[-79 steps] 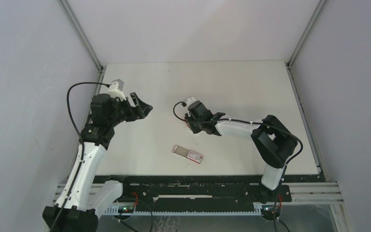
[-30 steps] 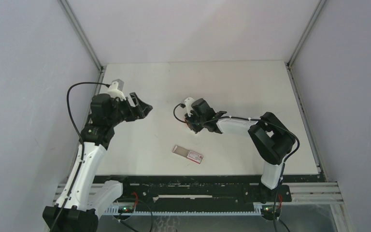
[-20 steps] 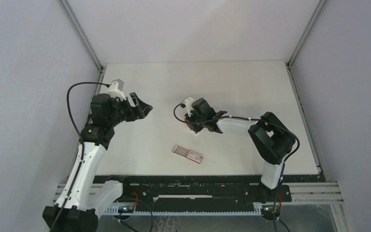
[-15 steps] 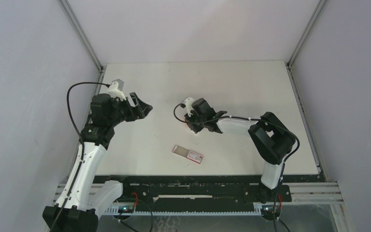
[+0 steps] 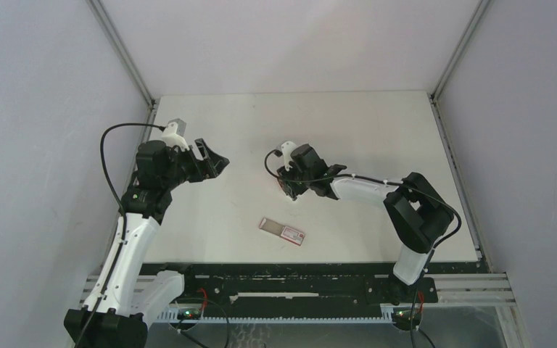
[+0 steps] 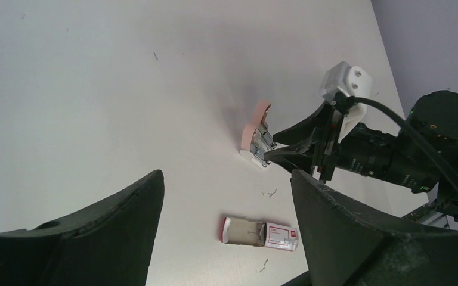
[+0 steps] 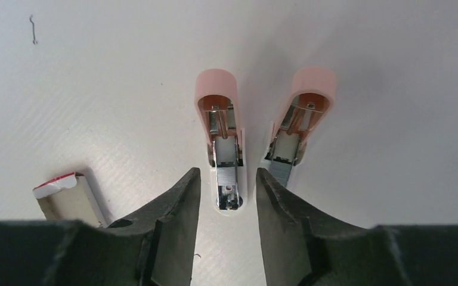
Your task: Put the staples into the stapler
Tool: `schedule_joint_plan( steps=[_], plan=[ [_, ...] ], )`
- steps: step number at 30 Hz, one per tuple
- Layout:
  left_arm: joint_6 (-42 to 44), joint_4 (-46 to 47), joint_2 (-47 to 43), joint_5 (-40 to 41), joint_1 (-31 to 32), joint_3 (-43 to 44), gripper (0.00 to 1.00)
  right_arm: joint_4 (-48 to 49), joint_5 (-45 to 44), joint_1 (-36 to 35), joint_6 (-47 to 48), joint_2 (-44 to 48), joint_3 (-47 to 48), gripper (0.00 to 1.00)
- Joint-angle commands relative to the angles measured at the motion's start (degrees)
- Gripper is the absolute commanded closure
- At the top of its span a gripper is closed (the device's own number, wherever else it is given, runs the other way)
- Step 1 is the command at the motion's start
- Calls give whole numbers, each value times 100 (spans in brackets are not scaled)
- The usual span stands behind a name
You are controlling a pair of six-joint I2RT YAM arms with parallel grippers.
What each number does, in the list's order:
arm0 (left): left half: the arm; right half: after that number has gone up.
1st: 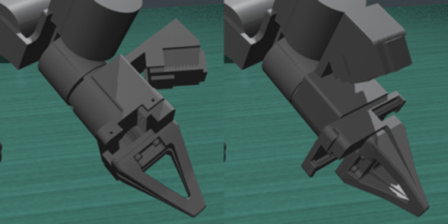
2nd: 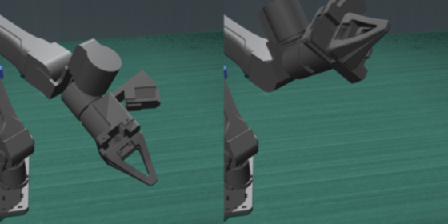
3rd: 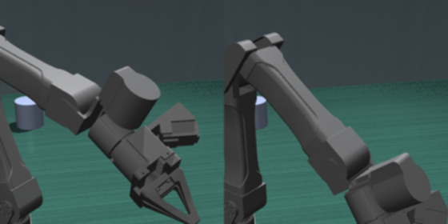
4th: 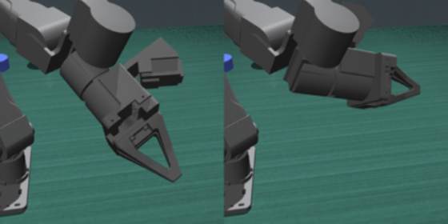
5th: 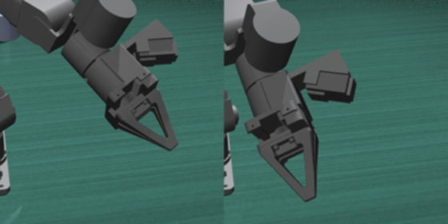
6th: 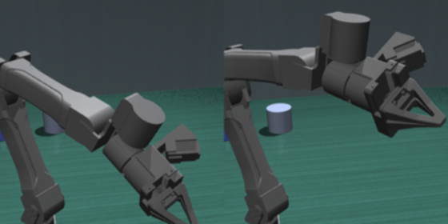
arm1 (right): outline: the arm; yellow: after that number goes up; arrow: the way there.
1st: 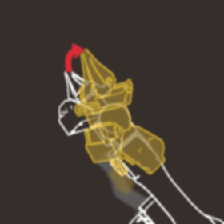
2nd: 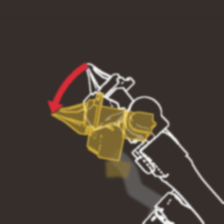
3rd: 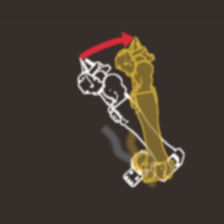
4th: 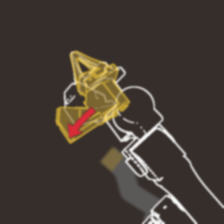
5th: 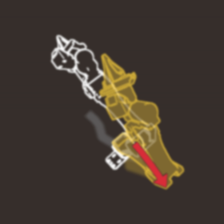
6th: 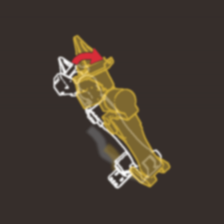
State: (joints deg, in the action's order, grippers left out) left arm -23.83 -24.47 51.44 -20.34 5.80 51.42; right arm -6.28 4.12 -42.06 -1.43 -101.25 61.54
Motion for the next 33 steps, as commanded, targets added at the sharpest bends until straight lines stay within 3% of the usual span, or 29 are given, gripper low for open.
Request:
schedule_joint_plan(
  steps=[1, 11, 33],
  plan=[
    [46, 300, -41, -163, -44, -121, 18, 16, -373, 3, -407, 328, 52, 61],
    [37, 311, -33, -183, -45, -121, 18, -357, -983, -126, -529, -195, 512, 60],
    [40, 322, -42, -207, -49, -122, 18, -654, -933, -136, -534, -492, 765, 61]
  ],
)
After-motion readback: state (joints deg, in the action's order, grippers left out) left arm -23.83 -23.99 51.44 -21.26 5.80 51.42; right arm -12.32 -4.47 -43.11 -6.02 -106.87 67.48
